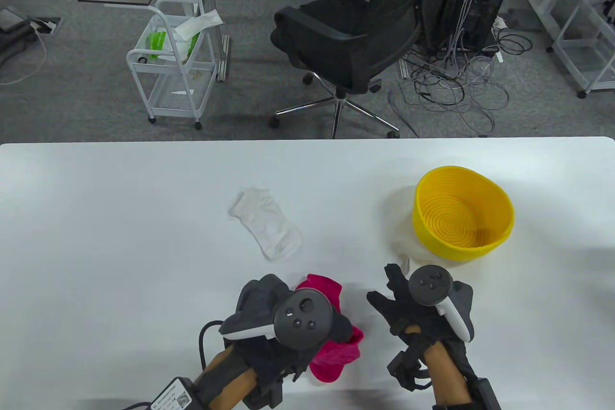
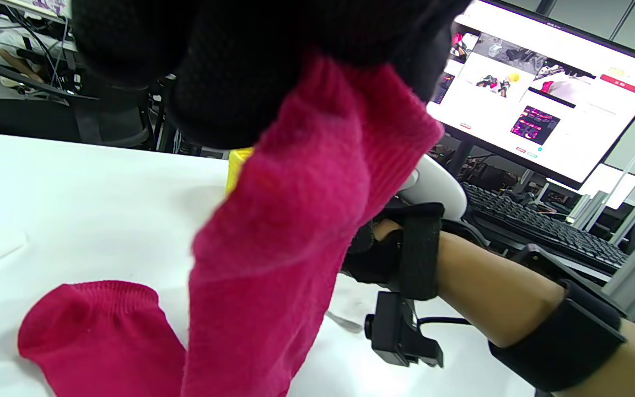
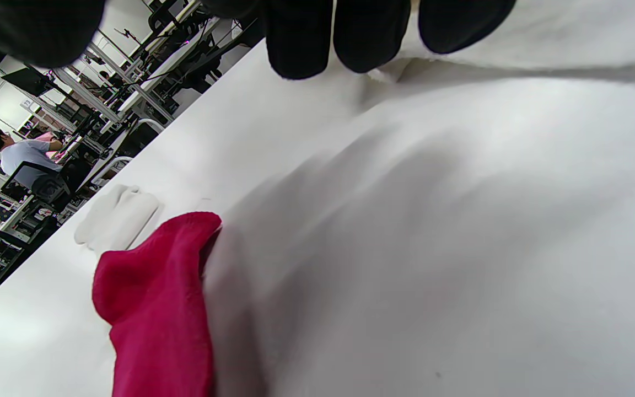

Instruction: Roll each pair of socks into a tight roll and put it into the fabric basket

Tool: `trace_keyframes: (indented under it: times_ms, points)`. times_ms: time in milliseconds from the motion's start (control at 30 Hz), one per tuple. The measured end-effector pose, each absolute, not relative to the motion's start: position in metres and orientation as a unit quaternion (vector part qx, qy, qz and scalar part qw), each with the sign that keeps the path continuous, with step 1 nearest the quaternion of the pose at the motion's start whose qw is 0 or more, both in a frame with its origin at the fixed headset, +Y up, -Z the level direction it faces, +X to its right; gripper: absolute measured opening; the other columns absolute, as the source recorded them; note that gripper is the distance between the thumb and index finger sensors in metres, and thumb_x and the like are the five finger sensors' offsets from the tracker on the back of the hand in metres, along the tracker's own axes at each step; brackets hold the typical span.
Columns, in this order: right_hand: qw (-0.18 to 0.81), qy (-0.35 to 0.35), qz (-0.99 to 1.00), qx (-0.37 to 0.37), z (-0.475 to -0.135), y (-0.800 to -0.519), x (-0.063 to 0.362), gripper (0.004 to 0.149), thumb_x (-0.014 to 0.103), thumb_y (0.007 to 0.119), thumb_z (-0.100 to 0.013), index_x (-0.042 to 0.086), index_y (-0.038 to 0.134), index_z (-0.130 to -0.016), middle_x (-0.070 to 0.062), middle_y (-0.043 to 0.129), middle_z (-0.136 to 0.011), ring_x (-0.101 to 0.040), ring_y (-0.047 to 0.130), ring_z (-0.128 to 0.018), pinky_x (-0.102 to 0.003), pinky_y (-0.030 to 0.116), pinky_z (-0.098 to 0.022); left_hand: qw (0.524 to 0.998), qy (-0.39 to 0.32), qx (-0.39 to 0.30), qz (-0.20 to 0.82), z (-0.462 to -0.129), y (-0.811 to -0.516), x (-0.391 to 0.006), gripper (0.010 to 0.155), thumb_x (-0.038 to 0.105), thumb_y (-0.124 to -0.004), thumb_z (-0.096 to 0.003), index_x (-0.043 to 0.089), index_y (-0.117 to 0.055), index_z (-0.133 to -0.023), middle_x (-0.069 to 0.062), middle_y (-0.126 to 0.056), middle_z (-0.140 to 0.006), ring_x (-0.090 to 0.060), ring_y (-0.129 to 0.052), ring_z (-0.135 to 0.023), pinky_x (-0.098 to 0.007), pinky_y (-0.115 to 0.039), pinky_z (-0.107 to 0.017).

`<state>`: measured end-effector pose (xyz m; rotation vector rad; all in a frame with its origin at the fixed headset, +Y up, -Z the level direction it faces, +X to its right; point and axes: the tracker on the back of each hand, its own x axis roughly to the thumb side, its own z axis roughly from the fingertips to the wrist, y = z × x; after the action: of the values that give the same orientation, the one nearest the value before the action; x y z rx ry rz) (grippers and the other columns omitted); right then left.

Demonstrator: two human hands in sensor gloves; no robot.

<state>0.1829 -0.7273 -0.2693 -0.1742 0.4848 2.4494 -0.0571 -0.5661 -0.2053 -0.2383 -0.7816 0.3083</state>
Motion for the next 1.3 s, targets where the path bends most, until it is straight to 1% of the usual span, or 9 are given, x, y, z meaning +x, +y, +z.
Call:
trace_keyframes:
  times_ms: [233,333,533,733,1300]
  points:
    - [0.313,0.186,0.929,-0.065,-0.269,-0.727,0.183,0.085,0.068,0.067,-0.039,0.029,0.035,-0.107,-0.005,0.056,-0.112,-0.038,0.058,-0.105,-0.061,0.056,-0.069,0.905,-0.377,-0.14,0.14,-0.202,-0.569,-0.058,0.037,0.026,-0.071,-0.0429,0.038,-0.086,-0.074,0.0,-0.097,-0.077,-0.024,-0.098,-0.052,-0.049,-0.076,-0.052]
    - [0.312,0.187,0.929,-0.065,-0.269,-0.727,0.183,0.085,0.068,0.067,-0.039,0.029,0.034,-0.107,-0.005,0.056,-0.112,-0.038,0.058,-0.105,-0.061,0.056,-0.069,0.898,-0.378,-0.159,0.157,-0.204,-0.572,-0.06,0.037,0.026,-0.07,-0.0431,0.038,-0.086,-0.074,0.0,-0.097,-0.077,-0.024,-0.098,-0.053,-0.049,-0.075,-0.052]
    - [0.311,0.188,0.929,-0.065,-0.269,-0.728,0.183,0.085,0.068,0.067,-0.039,0.029,0.034,-0.107,-0.006,0.056,-0.112,-0.038,0.058,-0.105,-0.061,0.056,-0.069,0.899,-0.372,-0.175,0.149,-0.212,-0.583,-0.057,0.037,0.026,-0.07,-0.043,0.038,-0.086,-0.074,0.0,-0.097,-0.077,-0.024,-0.098,-0.052,-0.049,-0.076,-0.051]
    - [0.312,0.189,0.929,-0.066,-0.269,-0.728,0.183,0.085,0.068,0.067,-0.039,0.029,0.034,-0.107,-0.006,0.056,-0.112,-0.038,0.058,-0.105,-0.061,0.056,-0.069,0.908,-0.354,-0.183,0.133,-0.227,-0.598,-0.055,0.037,0.026,-0.07,-0.0433,0.038,-0.086,-0.074,0.0,-0.096,-0.077,-0.024,-0.097,-0.053,-0.049,-0.075,-0.052]
    - [0.311,0.196,0.927,-0.067,-0.27,-0.729,0.183,0.085,0.068,0.067,-0.039,0.029,0.034,-0.107,-0.005,0.056,-0.113,-0.038,0.058,-0.105,-0.061,0.056,-0.069,0.919,-0.3,-0.216,0.14,-0.284,-0.641,-0.051,0.037,0.025,-0.07,-0.0432,0.038,-0.086,-0.074,-0.001,-0.096,-0.078,-0.024,-0.097,-0.053,-0.05,-0.074,-0.053]
